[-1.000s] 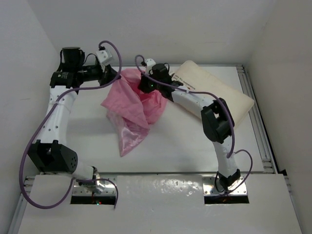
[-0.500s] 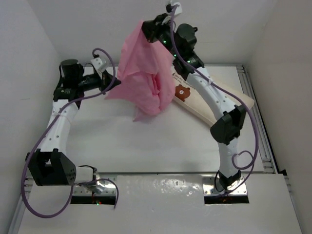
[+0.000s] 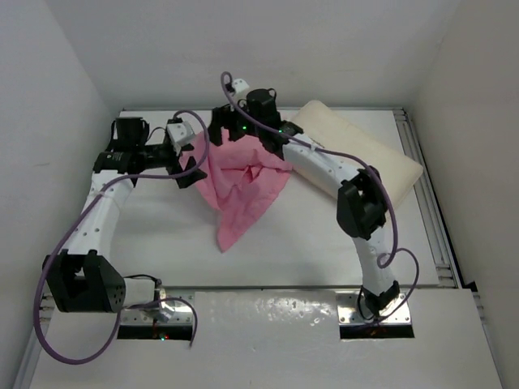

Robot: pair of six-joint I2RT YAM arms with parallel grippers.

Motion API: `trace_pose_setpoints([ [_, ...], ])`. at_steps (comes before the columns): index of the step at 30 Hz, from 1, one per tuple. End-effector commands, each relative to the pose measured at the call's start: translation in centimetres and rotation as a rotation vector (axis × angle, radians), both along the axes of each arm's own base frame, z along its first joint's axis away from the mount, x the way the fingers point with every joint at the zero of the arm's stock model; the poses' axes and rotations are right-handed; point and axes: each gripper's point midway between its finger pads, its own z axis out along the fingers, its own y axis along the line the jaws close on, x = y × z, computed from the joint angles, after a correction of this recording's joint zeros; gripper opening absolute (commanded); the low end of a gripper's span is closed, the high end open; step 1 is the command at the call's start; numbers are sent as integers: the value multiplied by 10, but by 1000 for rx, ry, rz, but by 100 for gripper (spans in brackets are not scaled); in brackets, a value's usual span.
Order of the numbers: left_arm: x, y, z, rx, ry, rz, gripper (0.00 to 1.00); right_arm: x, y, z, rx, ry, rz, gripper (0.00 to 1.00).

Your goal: Put the pillow into the pillowcase

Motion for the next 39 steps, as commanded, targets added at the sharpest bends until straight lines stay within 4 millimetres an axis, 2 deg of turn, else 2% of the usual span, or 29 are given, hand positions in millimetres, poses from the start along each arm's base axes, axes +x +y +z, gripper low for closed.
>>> trace_pose_setpoints([
  [1,34,7,40,-22,-144,107,100,27,-79,99,91,-121,-218,93],
  [2,52,12,24,25,-131,195,100,32,-93,102,100,-108,-257,75],
  [3,65,6,25,36,-180,208,100,34,-118,93,81,-55,-323,19],
  [4,75,7,19,71,-205,214,100,36,-131,88,72,-30,-363,7],
  [5,91,13,0,119,-195,254,100,38,-144,81,62,-7,-398,5],
  [6,100,6,-4,139,-220,247,100,37,-163,63,32,31,-435,8],
  [7,108,5,-9,186,-253,236,100,38,-174,50,14,62,-473,41],
  [8,119,3,-23,238,-255,252,100,39,-188,29,-18,105,-511,58],
  [10,136,1,-26,265,-308,262,100,35,-207,-2,-98,178,-565,84],
  [11,145,-1,-30,269,-309,258,100,33,-216,-16,-130,210,-583,85],
  [13,146,-6,-41,294,-299,207,100,26,-224,-44,-189,271,-592,85],
  [15,134,-12,-74,340,-237,125,100,20,-224,-68,-219,285,-567,85],
  [18,109,-17,-116,416,-228,5,100,12,-206,-95,-271,260,-460,91],
  [21,98,-19,-139,436,-213,-14,100,11,-182,-103,-300,235,-356,93],
  [22,88,-17,-154,448,-181,-27,99,14,-178,-106,-301,235,-354,92],
  [23,83,-18,-160,453,-172,-40,98,21,-173,-118,-308,252,-356,90],
  [26,65,-14,-185,481,-140,-60,81,42,-169,-138,-294,304,-406,72],
  [27,66,-14,-185,478,-155,-45,68,47,-166,-140,-269,322,-423,57],
  [28,57,-11,-191,483,-142,-41,56,54,-165,-140,-254,327,-434,45],
  [29,55,-9,-192,480,-140,-30,42,65,-160,-132,-225,314,-441,28],
  [30,52,-8,-192,473,-133,-13,16,69,-157,-123,-193,316,-451,12],
  [31,51,-7,-185,469,-146,3,1,75,-154,-109,-167,295,-454,0],
  [32,46,-4,-184,466,-122,17,0,82,-148,-78,-117,232,-449,0],
  [33,44,-2,-179,446,-100,36,0,83,-142,-60,-91,197,-436,0],
  [35,41,5,-156,374,-80,65,0,79,-128,-18,-26,121,-396,0],
  [36,35,9,-137,308,-39,81,0,72,-119,20,32,47,-373,0],
  [37,32,12,-128,285,-25,86,0,68,-115,34,52,22,-362,0],
  [38,22,15,-122,275,18,77,0,66,-110,64,112,-45,-356,0],
  [39,17,17,-111,262,13,83,0,66,-105,69,128,-56,-355,0],
])
